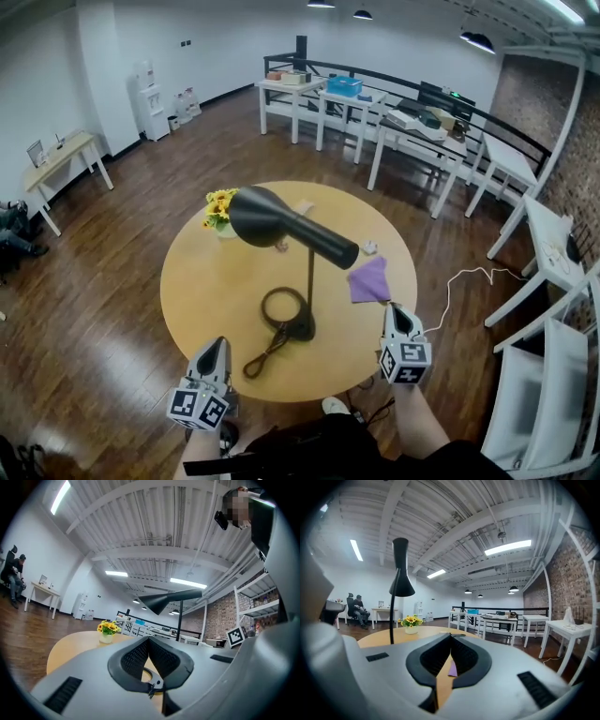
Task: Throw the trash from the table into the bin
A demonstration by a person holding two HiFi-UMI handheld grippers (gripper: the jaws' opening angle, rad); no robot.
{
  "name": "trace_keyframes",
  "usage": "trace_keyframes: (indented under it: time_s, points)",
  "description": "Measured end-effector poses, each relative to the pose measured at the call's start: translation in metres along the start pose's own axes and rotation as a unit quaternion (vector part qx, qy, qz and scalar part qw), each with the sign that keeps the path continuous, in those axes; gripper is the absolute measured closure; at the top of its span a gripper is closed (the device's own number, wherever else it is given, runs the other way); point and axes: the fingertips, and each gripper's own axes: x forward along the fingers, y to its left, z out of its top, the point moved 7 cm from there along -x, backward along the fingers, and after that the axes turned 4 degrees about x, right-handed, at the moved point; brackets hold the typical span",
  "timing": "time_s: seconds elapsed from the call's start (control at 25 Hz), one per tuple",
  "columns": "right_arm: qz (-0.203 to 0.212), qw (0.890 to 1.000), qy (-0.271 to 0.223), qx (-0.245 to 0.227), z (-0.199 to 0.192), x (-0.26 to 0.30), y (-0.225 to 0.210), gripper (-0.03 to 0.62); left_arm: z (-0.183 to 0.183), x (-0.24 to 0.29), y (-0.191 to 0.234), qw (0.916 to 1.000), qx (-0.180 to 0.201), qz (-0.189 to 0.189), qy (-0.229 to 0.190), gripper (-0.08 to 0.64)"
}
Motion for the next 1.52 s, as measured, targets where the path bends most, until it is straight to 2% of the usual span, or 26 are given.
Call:
trace_keyframes:
  time_s: [0.12,0.24,0.28,0.32,0.48,0.56,0.68,0.76,0.88,0.92,0.96,1.12,1.2,1.36,1.52]
  points:
    - [0.024,1.0,0.006,-0.004,-0.007,0.047,-0.028,0.589,-0.002,0.013,-0.007,0.9991,0.019,0.037,-0.001,0.559]
    - [0.059,0.998,0.024,-0.02,-0.013,0.097,-0.054,0.588,-0.004,0.027,-0.02,0.995,0.032,0.093,-0.012,0.559]
    - [0.075,0.996,0.033,-0.027,-0.015,0.114,-0.061,0.547,-0.006,0.032,-0.025,0.9927,0.033,0.114,-0.017,0.559]
    - [0.09,0.995,0.041,-0.033,-0.016,0.13,-0.068,0.534,-0.008,0.036,-0.032,0.9901,0.034,0.134,-0.022,0.559]
    - [0.141,0.985,0.081,-0.065,-0.028,0.19,-0.096,0.526,-0.025,0.053,-0.062,0.9798,0.033,0.196,-0.024,0.559]
    - [0.159,0.979,0.102,-0.074,-0.036,0.216,-0.106,0.471,-0.032,0.06,-0.076,0.9752,0.032,0.218,-0.019,0.559]
    - [0.169,0.974,0.131,-0.081,-0.044,0.247,-0.112,0.469,-0.033,0.061,-0.089,0.9699,0.032,0.241,-0.001,0.559]
    - [0.173,0.97,0.148,-0.086,-0.05,0.267,-0.114,0.417,-0.032,0.062,-0.094,0.9655,0.031,0.259,0.006,0.559]
    - [0.177,0.965,0.166,-0.096,-0.063,0.293,-0.121,0.417,-0.034,0.065,-0.102,0.9575,0.031,0.286,0.016,0.559]
    - [0.18,0.963,0.173,-0.099,-0.067,0.301,-0.123,0.4,-0.035,0.066,-0.104,0.9553,0.03,0.293,0.021,0.559]
    - [0.182,0.961,0.181,-0.102,-0.071,0.308,-0.125,0.364,-0.035,0.068,-0.107,0.9536,0.028,0.298,0.027,0.559]
    - [0.183,0.954,0.209,-0.117,-0.079,0.329,-0.125,0.364,-0.033,0.068,-0.11,0.9483,0.016,0.313,0.049,0.56]
    - [0.183,0.95,0.225,-0.116,-0.087,0.338,-0.124,0.327,-0.036,0.066,-0.108,0.9451,0.012,0.321,0.058,0.56]
    - [0.175,0.945,0.252,-0.113,-0.098,0.364,-0.127,0.327,-0.049,0.068,-0.11,0.9389,0.007,0.336,0.076,0.56]
    - [0.221,0.933,0.261,-0.11,-0.095,0.372,-0.107,0.327,-0.053,0.062,-0.121,0.9344,0.008,0.344,0.094,0.56]
